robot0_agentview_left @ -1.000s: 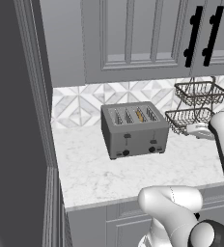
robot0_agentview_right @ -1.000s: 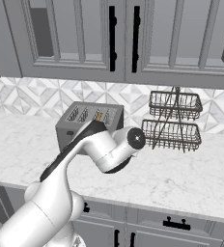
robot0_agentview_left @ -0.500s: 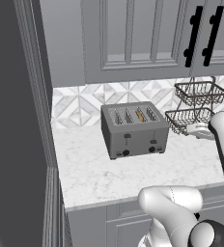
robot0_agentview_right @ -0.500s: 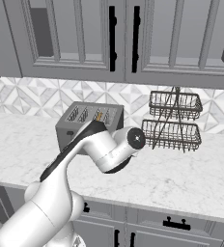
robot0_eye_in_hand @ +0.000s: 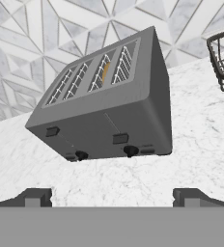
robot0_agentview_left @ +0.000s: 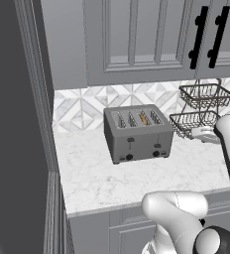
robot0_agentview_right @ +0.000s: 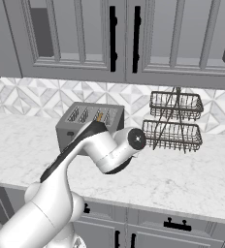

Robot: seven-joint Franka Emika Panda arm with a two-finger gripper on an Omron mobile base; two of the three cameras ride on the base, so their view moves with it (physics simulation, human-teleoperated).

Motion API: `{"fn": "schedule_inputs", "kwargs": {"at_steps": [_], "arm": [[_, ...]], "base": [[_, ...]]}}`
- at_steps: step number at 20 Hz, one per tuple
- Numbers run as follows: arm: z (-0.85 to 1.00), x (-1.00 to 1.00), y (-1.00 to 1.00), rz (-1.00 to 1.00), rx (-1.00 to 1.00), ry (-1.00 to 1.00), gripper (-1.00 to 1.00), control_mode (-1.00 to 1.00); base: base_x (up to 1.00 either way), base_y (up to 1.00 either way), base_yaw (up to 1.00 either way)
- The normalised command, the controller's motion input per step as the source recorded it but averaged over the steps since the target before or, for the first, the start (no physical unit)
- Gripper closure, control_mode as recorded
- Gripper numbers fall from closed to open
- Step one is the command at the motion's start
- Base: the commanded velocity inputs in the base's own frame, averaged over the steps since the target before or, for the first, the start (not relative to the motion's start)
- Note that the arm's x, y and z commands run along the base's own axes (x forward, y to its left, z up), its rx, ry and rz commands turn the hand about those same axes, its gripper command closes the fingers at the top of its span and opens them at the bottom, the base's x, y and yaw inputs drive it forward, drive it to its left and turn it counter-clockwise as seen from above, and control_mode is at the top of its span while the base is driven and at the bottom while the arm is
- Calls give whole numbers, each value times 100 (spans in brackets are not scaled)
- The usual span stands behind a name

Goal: Start the toaster. Once the lever pops up, take the bread to the plate on the dining counter.

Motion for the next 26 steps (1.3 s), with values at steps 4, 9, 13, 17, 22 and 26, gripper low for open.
{"fn": "schedule_inputs", "kwargs": {"at_steps": [4,9,13,17,22,26], "arm": [[0,0,0,0,0,0,-100,-100],[0,0,0,0,0,0,-100,-100],[0,0,0,0,0,0,-100,-100],[0,0,0,0,0,0,-100,-100],[0,0,0,0,0,0,-100,-100],[0,0,0,0,0,0,-100,-100]], "base": [[0,0,0],[0,0,0],[0,0,0],[0,0,0],[0,0,0],[0,0,0]]}}
